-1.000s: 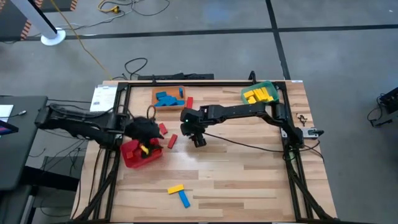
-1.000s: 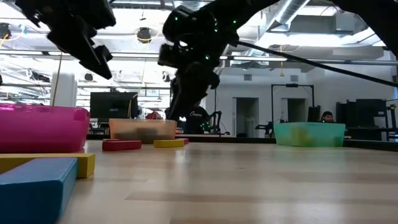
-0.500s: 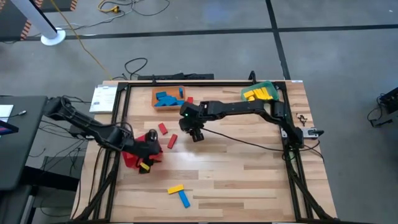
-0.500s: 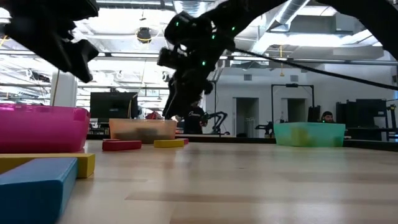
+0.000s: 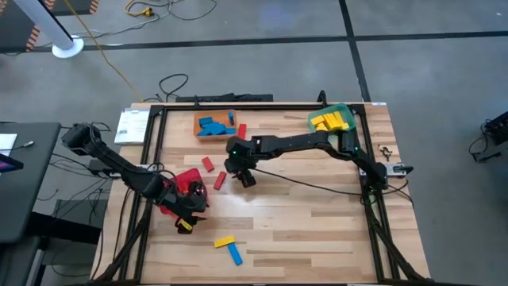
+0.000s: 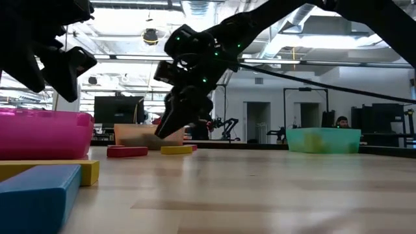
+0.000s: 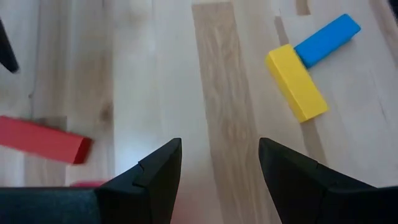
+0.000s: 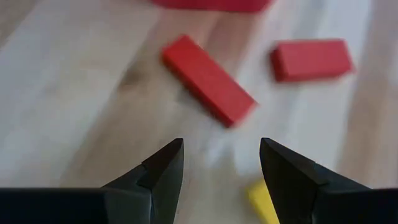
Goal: Sort blocks
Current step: Put the red block into the red bin
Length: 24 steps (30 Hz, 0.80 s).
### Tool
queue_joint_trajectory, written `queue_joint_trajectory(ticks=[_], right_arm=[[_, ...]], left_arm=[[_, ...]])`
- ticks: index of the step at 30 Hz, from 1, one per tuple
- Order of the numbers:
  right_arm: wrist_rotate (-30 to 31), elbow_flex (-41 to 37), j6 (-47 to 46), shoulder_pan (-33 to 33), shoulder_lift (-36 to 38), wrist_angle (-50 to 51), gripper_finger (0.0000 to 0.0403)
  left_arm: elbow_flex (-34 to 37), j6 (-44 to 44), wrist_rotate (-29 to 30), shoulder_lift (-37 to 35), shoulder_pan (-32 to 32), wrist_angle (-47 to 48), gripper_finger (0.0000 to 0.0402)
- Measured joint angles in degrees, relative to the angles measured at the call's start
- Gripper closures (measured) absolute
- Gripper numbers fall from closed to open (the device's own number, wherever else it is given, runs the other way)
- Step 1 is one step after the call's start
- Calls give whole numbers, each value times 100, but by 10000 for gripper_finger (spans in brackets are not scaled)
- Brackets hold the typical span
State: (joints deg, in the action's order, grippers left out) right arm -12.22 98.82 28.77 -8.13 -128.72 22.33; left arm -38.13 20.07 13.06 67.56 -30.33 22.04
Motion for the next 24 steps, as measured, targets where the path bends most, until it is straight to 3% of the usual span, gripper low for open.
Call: queue_joint_trajectory(ticks=[11, 24], right_arm=[[-200, -4, 80, 121, -7, -792, 178], [-364, -5, -41, 195, -519, -1439, 178]], left_arm=[[-2, 105, 56, 8, -26, -101, 193], [-2, 482, 22, 6, -328, -248, 193]])
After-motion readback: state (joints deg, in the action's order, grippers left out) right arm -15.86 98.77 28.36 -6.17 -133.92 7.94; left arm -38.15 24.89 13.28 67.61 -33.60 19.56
